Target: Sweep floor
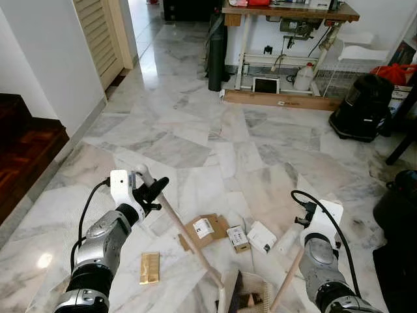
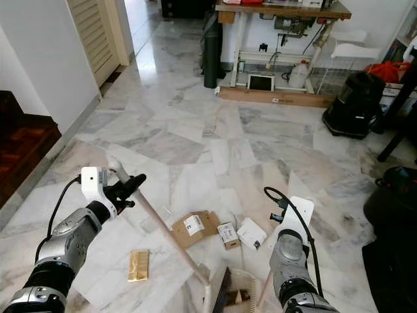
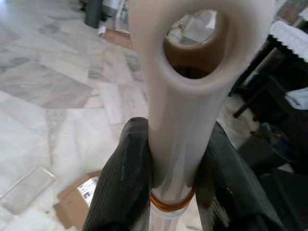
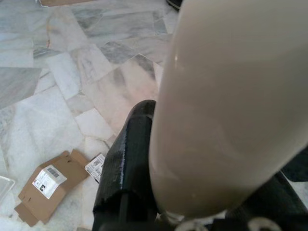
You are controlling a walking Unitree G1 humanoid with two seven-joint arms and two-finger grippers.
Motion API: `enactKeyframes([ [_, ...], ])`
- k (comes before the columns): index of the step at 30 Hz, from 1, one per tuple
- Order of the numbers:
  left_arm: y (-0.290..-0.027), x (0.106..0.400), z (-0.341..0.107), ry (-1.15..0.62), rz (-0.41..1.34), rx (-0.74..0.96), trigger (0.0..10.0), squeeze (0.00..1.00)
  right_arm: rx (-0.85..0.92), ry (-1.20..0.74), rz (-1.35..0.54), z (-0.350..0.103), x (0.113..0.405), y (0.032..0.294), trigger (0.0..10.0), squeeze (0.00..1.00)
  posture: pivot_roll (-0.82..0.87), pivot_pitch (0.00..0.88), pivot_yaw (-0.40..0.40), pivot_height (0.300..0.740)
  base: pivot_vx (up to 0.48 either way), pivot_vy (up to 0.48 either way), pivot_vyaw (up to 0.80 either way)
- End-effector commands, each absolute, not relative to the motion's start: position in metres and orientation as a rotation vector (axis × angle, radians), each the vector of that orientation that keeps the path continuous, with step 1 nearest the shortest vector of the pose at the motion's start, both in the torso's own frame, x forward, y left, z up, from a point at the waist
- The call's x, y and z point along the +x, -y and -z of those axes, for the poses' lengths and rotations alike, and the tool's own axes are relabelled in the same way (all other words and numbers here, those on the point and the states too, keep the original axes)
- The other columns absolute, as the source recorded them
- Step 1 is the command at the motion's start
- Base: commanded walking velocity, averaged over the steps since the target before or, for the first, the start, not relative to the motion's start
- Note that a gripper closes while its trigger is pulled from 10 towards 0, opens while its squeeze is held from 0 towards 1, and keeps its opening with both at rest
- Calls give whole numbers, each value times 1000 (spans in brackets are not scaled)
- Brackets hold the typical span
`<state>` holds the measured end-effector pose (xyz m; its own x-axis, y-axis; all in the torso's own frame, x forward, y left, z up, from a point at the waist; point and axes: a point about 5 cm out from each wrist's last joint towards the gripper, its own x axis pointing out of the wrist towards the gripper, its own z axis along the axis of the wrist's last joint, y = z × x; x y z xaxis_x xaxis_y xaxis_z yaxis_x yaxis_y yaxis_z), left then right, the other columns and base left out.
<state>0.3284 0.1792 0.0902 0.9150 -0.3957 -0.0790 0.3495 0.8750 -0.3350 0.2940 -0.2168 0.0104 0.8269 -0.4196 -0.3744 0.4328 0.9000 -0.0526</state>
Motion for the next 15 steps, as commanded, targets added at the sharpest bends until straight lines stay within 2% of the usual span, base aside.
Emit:
enactKeyframes([
  [1,-178,333,-104,-93,412,-351,10000,0,46,-424,448,-6,291,216,10000,0,25,0,-20,740,0,0,0],
  [5,-181,336,-113,-36,368,-334,10000,0,47,-422,449,-6,292,217,10000,0,24,0,-22,740,0,0,0],
  [9,-193,340,-134,99,250,-292,10000,0,48,-411,448,-7,292,217,10000,0,22,0,-23,740,0,0,0],
  [15,-197,338,-142,180,145,-93,10000,0,63,-349,438,-15,297,217,10000,0,10,0,-23,740,0,0,0],
])
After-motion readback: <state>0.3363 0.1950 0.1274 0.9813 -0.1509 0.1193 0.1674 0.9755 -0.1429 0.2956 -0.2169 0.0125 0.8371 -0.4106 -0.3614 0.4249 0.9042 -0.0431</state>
